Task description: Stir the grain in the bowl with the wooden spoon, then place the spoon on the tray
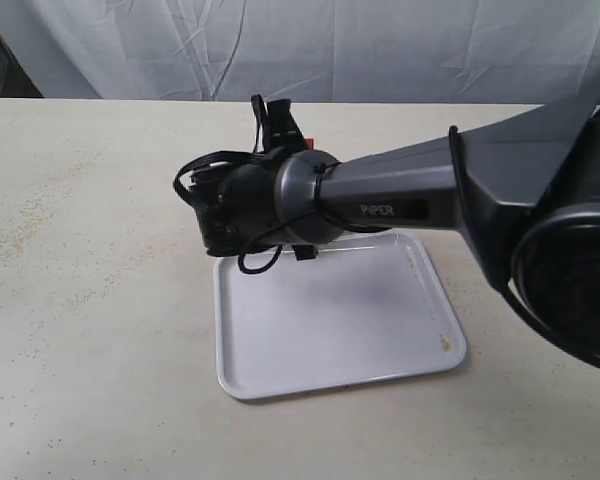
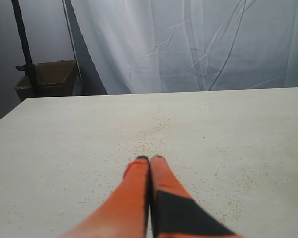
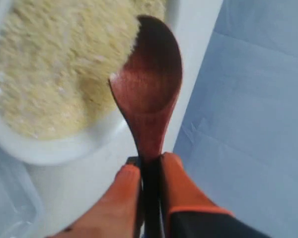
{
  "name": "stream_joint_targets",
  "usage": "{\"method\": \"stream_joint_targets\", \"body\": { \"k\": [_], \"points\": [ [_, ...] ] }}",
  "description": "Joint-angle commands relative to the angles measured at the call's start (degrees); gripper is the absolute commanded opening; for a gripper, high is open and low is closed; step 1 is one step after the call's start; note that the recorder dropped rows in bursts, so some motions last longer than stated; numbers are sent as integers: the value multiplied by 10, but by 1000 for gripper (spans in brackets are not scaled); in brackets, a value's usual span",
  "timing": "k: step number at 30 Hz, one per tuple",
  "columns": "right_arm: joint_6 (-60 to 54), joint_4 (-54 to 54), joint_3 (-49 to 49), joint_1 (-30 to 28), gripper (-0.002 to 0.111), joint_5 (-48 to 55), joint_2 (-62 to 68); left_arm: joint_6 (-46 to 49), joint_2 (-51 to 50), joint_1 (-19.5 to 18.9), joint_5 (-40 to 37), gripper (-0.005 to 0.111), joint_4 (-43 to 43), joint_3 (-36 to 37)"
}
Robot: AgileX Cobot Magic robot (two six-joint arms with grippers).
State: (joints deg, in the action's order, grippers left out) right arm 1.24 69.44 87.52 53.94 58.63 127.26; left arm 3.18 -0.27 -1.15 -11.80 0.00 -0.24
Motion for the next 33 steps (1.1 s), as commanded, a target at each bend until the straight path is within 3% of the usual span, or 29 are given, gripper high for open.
{"method": "stream_joint_targets", "body": {
  "k": [1,9,13,19,26,33],
  "points": [
    [3,24,2,1,-1,42,-24,0,3,3,4,0,-3,2],
    [6,1,2,1,-1,62,-38,0,3,3,4,0,-3,2],
    [76,-11,2,1,-1,53,-57,0,3,3,4,0,-3,2],
    [92,-185,-19,-15,-1,-63,-194,0,3,3,4,0,-3,2],
    [25,-436,-189,-91,-1,-209,-357,0,3,3,4,0,-3,2],
    [22,-576,-379,-147,-1,-390,-362,0,3,3,4,0,-3,2]
  ]
}}
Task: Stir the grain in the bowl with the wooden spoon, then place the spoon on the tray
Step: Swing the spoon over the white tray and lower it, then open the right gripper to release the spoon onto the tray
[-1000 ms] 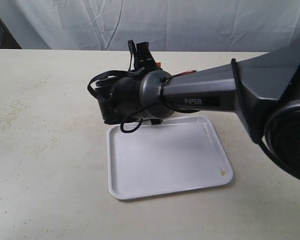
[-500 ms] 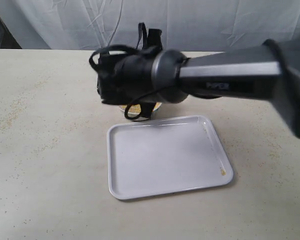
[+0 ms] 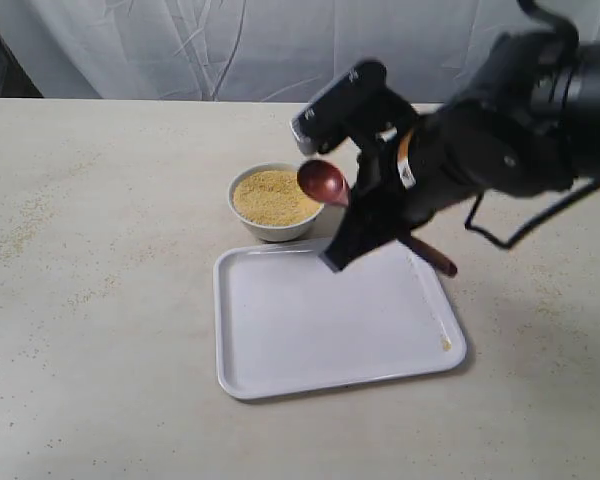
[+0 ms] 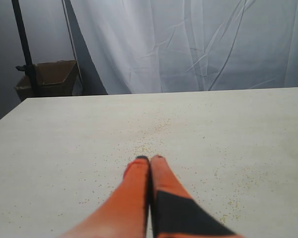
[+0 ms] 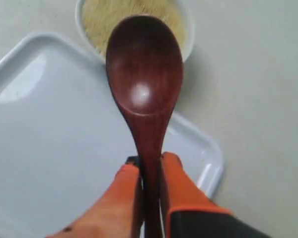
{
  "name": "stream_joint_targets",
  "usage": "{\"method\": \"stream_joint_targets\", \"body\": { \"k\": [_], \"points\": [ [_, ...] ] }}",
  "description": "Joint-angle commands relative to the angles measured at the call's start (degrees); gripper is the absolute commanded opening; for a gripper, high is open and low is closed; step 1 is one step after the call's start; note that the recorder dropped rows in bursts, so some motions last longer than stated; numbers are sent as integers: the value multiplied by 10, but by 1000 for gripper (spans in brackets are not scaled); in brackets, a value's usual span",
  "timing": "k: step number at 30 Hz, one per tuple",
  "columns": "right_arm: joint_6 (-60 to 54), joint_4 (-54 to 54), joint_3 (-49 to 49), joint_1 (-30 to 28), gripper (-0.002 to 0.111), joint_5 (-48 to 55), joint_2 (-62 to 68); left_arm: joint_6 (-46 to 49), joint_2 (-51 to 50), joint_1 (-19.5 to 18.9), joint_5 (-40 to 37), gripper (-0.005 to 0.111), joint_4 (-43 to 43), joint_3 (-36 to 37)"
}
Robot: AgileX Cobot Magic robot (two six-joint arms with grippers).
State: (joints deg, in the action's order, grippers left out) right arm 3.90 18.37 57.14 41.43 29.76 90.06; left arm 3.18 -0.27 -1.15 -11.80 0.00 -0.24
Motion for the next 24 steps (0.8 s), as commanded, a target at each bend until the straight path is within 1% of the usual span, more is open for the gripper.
{"method": "stream_joint_targets", "body": {
  "k": [1,6,8,12,13,14,15,16,17,18,19,20,21,22,23,24],
  "points": [
    [-5,-81,-86,-22,-1,-128,17,0,3,3,4,0,-3,2],
    [-4,-163,-97,-22,-1,-191,82,0,3,3,4,0,-3,2],
    [-4,-176,-97,-22,-1,-211,116,0,3,3,4,0,-3,2],
    [-3,-198,-83,-19,-1,-199,155,0,3,3,4,0,-3,2],
    [-2,-220,-80,-19,1,-191,156,0,3,3,4,0,-3,2],
    [-2,-220,-80,-19,7,-191,156,0,3,3,4,0,-3,2],
    [1,-220,-80,-19,23,-191,156,0,3,3,4,0,-3,2],
    [1,-220,-80,-19,36,-191,156,0,3,3,4,0,-3,2],
    [1,-220,-80,-19,68,-191,156,0,3,3,4,0,-3,2],
    [1,-220,-77,-19,83,-185,153,0,3,3,4,0,-3,2],
    [-11,-209,-61,-19,96,-149,137,0,3,3,4,0,-3,2],
    [-19,-198,-48,-19,94,-123,120,0,3,3,4,0,-3,2],
    [-27,-184,-22,-19,79,-72,75,0,3,3,4,0,-3,2],
    [-39,-184,-4,-19,55,-38,27,0,3,3,4,0,-3,2],
    [-39,-184,-2,-19,22,-21,-40,0,3,3,4,0,-3,2],
    [-39,-184,-12,-19,3,-15,-106,0,3,3,4,0,-3,2]
  ]
}}
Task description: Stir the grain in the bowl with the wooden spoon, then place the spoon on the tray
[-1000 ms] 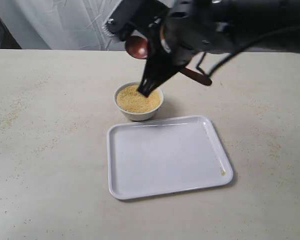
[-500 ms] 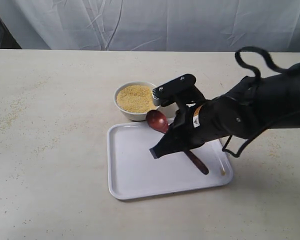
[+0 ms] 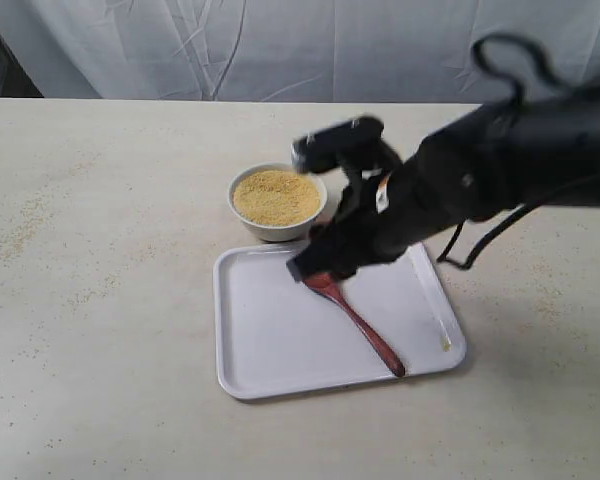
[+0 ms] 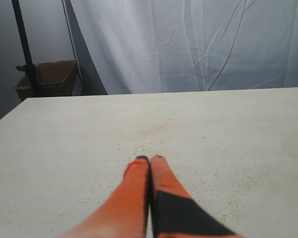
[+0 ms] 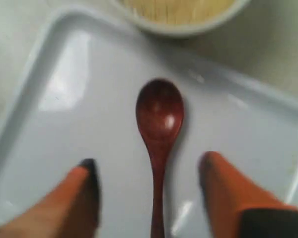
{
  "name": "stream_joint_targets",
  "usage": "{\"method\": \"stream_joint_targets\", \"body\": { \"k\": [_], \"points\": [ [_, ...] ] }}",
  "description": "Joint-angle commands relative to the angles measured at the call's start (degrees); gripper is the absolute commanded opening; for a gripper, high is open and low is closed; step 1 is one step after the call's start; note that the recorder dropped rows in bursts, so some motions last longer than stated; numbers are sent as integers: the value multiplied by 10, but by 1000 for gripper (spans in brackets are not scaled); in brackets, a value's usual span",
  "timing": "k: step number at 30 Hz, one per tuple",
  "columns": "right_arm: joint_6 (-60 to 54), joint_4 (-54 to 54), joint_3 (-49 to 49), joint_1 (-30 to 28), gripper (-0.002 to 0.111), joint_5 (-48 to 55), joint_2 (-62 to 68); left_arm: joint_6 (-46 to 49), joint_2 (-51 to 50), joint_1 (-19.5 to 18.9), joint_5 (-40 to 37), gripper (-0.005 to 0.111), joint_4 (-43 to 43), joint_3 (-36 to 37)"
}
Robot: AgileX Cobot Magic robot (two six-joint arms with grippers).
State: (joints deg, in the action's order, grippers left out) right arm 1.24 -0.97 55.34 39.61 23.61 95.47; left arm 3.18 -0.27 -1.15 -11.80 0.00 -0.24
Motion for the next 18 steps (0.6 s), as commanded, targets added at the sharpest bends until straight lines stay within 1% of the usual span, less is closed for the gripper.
{"method": "stream_joint_targets", "body": {
  "k": [1,2,4,6,8,12,18],
  "points": [
    [-12,10,-21,-1,8,40,-230,0,3,3,4,0,-3,2],
    [-12,10,-65,-1,10,13,-301,0,3,3,4,0,-3,2],
    [-12,2,-191,-1,10,-59,-441,0,3,3,4,0,-3,2],
    [-12,-10,-274,-1,10,-106,-527,0,3,3,4,0,-3,2],
    [-12,-10,-333,-1,10,-122,-607,0,3,3,4,0,-3,2],
    [-12,-10,-419,-1,10,-122,-739,0,3,3,4,0,-3,2],
    [-12,-3,-494,-1,10,-118,-868,0,3,3,4,0,-3,2]
  ]
}}
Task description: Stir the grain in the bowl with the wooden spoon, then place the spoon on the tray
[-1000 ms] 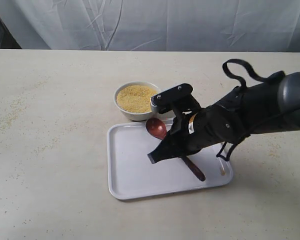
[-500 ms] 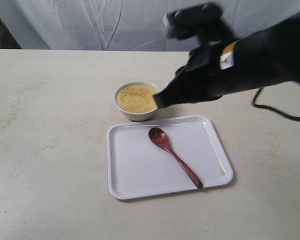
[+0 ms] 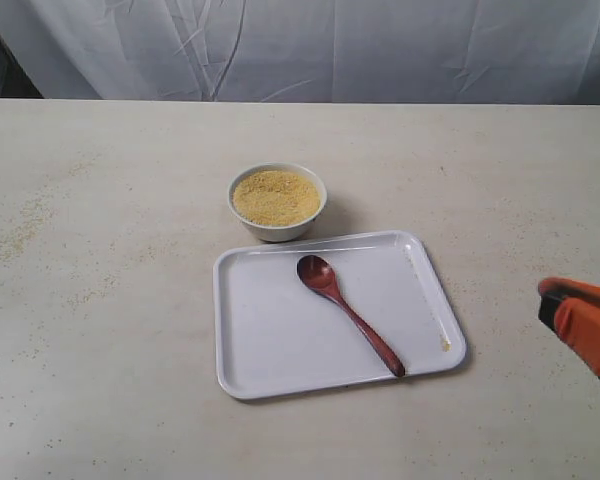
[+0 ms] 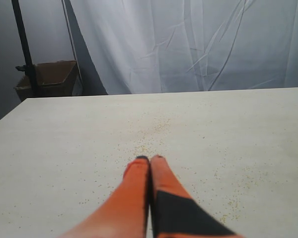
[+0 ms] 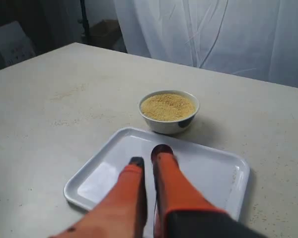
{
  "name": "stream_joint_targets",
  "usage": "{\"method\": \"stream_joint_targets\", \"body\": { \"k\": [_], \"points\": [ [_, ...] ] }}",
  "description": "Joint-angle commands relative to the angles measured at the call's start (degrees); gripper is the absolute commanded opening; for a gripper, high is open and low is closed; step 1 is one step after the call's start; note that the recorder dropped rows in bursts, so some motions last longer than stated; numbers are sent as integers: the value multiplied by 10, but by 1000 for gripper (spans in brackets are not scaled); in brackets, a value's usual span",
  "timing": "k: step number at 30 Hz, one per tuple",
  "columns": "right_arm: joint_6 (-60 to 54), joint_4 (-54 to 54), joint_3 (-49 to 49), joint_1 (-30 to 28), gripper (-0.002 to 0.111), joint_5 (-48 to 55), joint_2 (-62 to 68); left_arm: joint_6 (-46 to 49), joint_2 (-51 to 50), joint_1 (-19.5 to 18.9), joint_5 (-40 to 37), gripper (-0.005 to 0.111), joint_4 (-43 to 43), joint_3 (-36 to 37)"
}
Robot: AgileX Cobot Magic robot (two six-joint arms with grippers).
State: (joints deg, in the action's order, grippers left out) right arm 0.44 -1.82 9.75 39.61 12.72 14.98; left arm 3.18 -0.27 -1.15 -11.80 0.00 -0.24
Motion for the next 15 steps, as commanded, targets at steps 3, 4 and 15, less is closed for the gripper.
{"method": "stream_joint_targets", "body": {
  "k": [3,4,15],
  "points": [
    [-4,18,-71,-1,10,-23,-95,0,3,3,4,0,-3,2],
    [-4,18,-84,-2,10,-39,-105,0,3,3,4,0,-3,2],
    [-4,-51,-97,-263,10,-83,-150,-1,3,3,4,0,-9,2]
  ]
}}
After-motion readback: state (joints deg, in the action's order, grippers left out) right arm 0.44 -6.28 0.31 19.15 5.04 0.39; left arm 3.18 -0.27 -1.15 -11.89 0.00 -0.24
